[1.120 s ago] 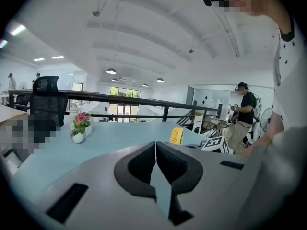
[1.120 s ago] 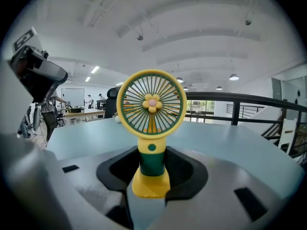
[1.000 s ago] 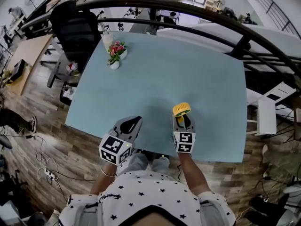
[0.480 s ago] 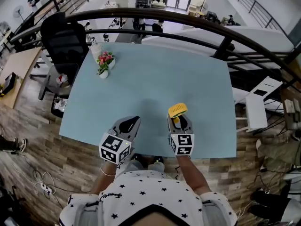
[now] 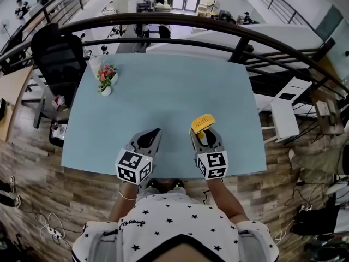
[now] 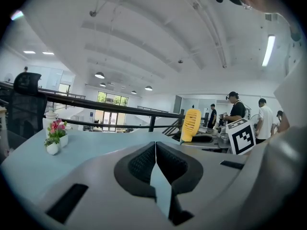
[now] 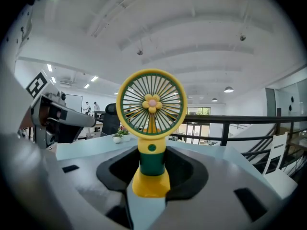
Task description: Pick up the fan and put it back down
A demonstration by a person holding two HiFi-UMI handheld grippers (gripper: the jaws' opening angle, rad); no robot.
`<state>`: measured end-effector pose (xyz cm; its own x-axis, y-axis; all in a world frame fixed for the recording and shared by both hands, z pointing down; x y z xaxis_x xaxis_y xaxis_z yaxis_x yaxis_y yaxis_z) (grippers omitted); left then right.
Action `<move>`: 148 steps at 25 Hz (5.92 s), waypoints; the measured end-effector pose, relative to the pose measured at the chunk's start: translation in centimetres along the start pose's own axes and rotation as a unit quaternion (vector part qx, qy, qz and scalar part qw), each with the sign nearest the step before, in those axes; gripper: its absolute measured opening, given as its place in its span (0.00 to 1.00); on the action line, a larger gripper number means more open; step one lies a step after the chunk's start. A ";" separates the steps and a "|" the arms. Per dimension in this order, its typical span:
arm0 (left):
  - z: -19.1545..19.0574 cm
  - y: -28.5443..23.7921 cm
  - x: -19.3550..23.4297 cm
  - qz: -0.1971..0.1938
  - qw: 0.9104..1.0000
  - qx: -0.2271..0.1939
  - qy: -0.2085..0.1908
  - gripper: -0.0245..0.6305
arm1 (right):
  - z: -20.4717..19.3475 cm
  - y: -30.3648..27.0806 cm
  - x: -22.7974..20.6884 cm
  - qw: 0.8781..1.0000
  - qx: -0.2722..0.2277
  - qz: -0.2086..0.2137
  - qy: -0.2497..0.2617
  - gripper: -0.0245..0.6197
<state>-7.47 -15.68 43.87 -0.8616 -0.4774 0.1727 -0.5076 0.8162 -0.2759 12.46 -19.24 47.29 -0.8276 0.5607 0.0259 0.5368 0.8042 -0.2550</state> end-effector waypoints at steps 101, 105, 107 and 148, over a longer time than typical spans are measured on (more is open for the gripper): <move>1.8 -2.9 2.4 0.022 0.999 0.019 -0.032 0.08 | -0.6 -4.2 -3.5 0.998 -0.006 0.016 -0.052 0.30; 1.8 -2.6 2.5 0.026 0.999 0.015 -0.034 0.08 | -1.5 -5.2 -3.5 0.999 0.003 0.013 -0.048 0.30; 1.7 -2.4 2.7 0.029 0.999 0.016 -0.035 0.08 | -2.1 -5.6 -3.5 0.999 0.010 0.011 -0.047 0.30; 0.4 -1.4 4.4 0.083 0.996 0.031 -0.026 0.08 | -12.2 -11.3 -2.9 0.991 0.129 -0.019 -0.042 0.29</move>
<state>-10.55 -19.05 44.67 -0.9320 -0.3551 0.0721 -0.3567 0.8644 -0.3544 10.83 -27.53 61.92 -0.8627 0.5042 -0.0383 0.4550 0.7410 -0.4939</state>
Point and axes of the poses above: the fingertips, and each gripper's own axes: y backward along the fingers, x to its left, z out of its top, the point moved 6 cm from there along y, backward along the fingers, and after that the axes turned 3 degrees about z, right-handed, at the moved point
